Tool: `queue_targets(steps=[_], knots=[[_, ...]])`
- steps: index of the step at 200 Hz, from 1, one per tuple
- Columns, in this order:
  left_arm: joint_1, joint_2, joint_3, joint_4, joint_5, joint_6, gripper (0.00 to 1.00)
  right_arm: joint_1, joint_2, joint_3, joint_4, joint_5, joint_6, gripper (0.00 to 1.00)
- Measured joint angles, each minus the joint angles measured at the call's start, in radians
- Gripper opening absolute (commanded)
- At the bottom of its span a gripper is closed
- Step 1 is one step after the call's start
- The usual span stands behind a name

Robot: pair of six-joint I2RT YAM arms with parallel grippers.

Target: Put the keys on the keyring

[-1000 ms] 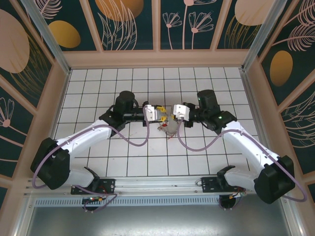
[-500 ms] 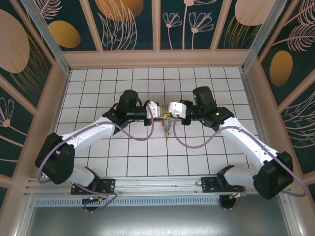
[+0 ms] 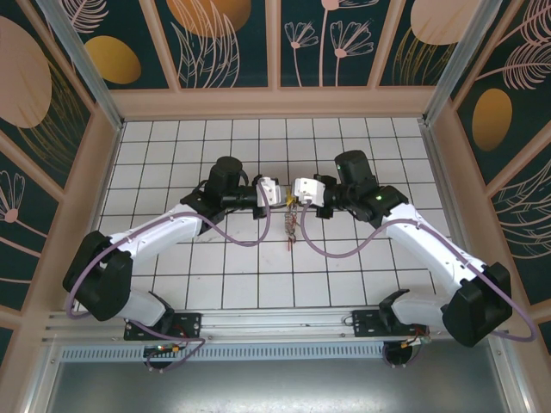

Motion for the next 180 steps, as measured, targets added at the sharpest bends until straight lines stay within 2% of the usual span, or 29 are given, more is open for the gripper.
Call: queue_targets(steps=[15, 29, 90, 136, 180], knots=[[-0.001, -0.006, -0.003, 0.002, -0.003, 0.005, 0.00, -0.004, -0.004, -0.007, 0.006, -0.018, -0.002, 0.27], [-0.001, -0.016, -0.014, 0.016, -0.003, 0.000, 0.00, -0.021, -0.017, -0.023, 0.021, -0.056, -0.002, 0.31], [-0.001, -0.039, -0.057, 0.153, 0.079, -0.071, 0.00, -0.101, -0.055, -0.079, 0.050, -0.140, 0.001, 0.29], [-0.001, -0.041, -0.057, 0.188, 0.126, -0.094, 0.00, -0.108, -0.065, -0.079, 0.058, -0.212, 0.004, 0.29], [-0.001, -0.041, -0.057, 0.192, 0.145, -0.109, 0.00, -0.108, -0.090, -0.079, 0.087, -0.267, 0.015, 0.25]])
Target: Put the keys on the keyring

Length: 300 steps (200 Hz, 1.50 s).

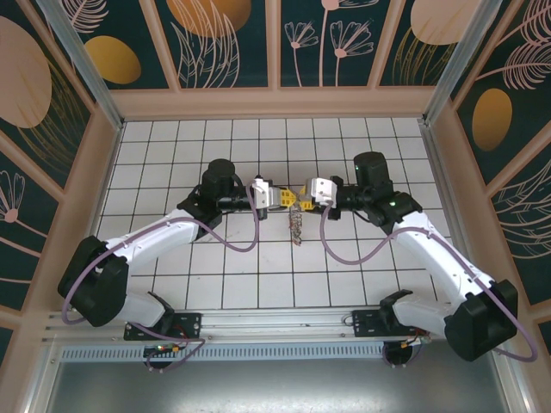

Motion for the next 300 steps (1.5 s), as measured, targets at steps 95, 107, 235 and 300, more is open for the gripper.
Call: queue_targets(steps=[95, 107, 235, 300], knots=[[0.000, 0.006, 0.000, 0.014, 0.027, -0.030, 0.00, 0.000, -0.001, 0.000, 0.007, -0.042, 0.012, 0.23], [0.000, 0.006, 0.000, 0.020, 0.031, -0.034, 0.00, 0.000, 0.000, -0.001, 0.008, -0.045, 0.011, 0.24], [0.000, 0.010, 0.080, -0.135, -0.010, 0.069, 0.27, -0.008, 0.005, -0.007, 0.000, -0.060, 0.034, 0.00], [0.000, 0.006, 0.108, -0.272, -0.053, 0.129, 0.25, -0.019, 0.005, -0.007, -0.001, -0.078, 0.035, 0.00]])
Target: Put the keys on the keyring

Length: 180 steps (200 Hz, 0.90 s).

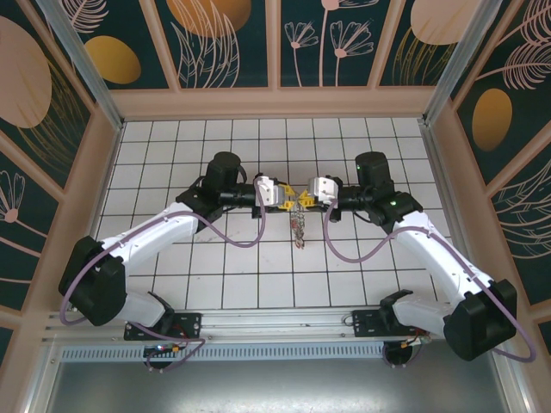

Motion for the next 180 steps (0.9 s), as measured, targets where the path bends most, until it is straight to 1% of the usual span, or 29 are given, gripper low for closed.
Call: queue_targets(steps=[16, 35, 65, 131, 141, 151, 162, 180], knots=[[0.000, 0.000, 0.000, 0.002, 0.001, -0.011, 0.24, 0.000, 0.000, 0.000, 0.000, 0.000, 0.001, 0.00], [0.000, 0.000, 0.000, 0.016, 0.011, -0.038, 0.21, 0.000, 0.000, 0.000, 0.000, 0.000, 0.004, 0.00], [0.000, 0.000, 0.000, 0.042, 0.031, -0.082, 0.19, 0.000, 0.000, 0.000, 0.002, -0.001, 0.013, 0.00], [0.000, 0.002, -0.002, 0.043, 0.050, -0.095, 0.18, 0.000, 0.000, 0.000, 0.010, -0.018, 0.033, 0.00], [0.000, 0.003, -0.002, 0.043, 0.052, -0.095, 0.15, 0.000, 0.000, 0.000, 0.014, -0.019, 0.035, 0.00], [0.000, 0.005, -0.002, 0.043, 0.052, -0.095, 0.10, -0.001, 0.000, 0.000, 0.017, -0.019, 0.039, 0.00], [0.000, 0.006, -0.002, 0.042, 0.053, -0.089, 0.00, -0.002, 0.000, 0.000, 0.020, -0.018, 0.045, 0.00], [0.000, 0.006, -0.002, 0.043, 0.054, -0.090, 0.00, -0.005, 0.000, 0.000, 0.023, -0.019, 0.052, 0.00]])
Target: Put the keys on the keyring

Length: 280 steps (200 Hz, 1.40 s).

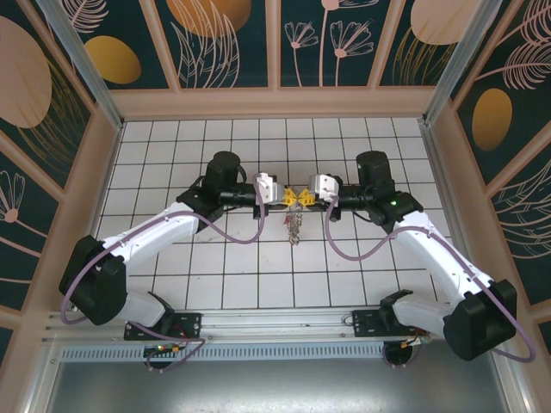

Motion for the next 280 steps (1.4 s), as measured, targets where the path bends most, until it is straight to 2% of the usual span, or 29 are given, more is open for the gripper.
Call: queue_targets(steps=[16, 27, 42, 55, 62, 111, 136, 159, 181, 198, 233, 280], knots=[[0.000, 0.000, 0.000, 0.000, 0.000, 0.000, 0.00, 0.000, 0.000, 0.000, 0.000, 0.000, 0.001, 0.00], [0.000, 0.000, 0.000, 0.003, 0.000, -0.005, 0.00, 0.000, 0.000, 0.000, 0.000, 0.000, 0.003, 0.20], [0.000, 0.002, 0.000, 0.006, -0.002, -0.018, 0.00, -0.002, -0.001, -0.003, 0.015, -0.003, 0.002, 0.31], [0.000, 0.010, 0.000, 0.013, -0.013, -0.038, 0.00, -0.011, -0.005, -0.010, 0.030, -0.008, 0.006, 0.47], [0.000, 0.014, 0.000, 0.017, -0.026, -0.049, 0.00, -0.019, -0.009, -0.018, 0.038, -0.008, 0.008, 0.49], [0.000, 0.029, 0.000, 0.022, -0.150, -0.086, 0.00, -0.140, -0.050, -0.058, 0.045, 0.097, 0.032, 0.50], [0.000, 0.029, 0.002, 0.018, -0.249, -0.112, 0.00, -0.189, -0.064, -0.096, 0.126, 0.311, 0.227, 0.48], [0.000, 0.029, 0.019, -0.012, -0.300, -0.135, 0.00, -0.266, 0.012, -0.068, 0.120, 0.485, 0.436, 0.47], [0.000, 0.029, 0.026, -0.016, -0.315, -0.152, 0.00, -0.374, 0.116, -0.037, 0.085, 0.515, 0.597, 0.39], [0.000, 0.034, 0.031, -0.031, -0.316, -0.158, 0.00, -0.436, 0.182, -0.036, 0.045, 0.519, 0.709, 0.38], [0.002, 0.062, 0.070, -0.069, -0.308, -0.171, 0.00, -0.436, 0.266, -0.037, -0.029, 0.549, 0.826, 0.42], [0.013, 0.076, 0.076, -0.090, -0.277, -0.181, 0.00, -0.385, 0.352, -0.036, -0.060, 0.601, 0.951, 0.42]])
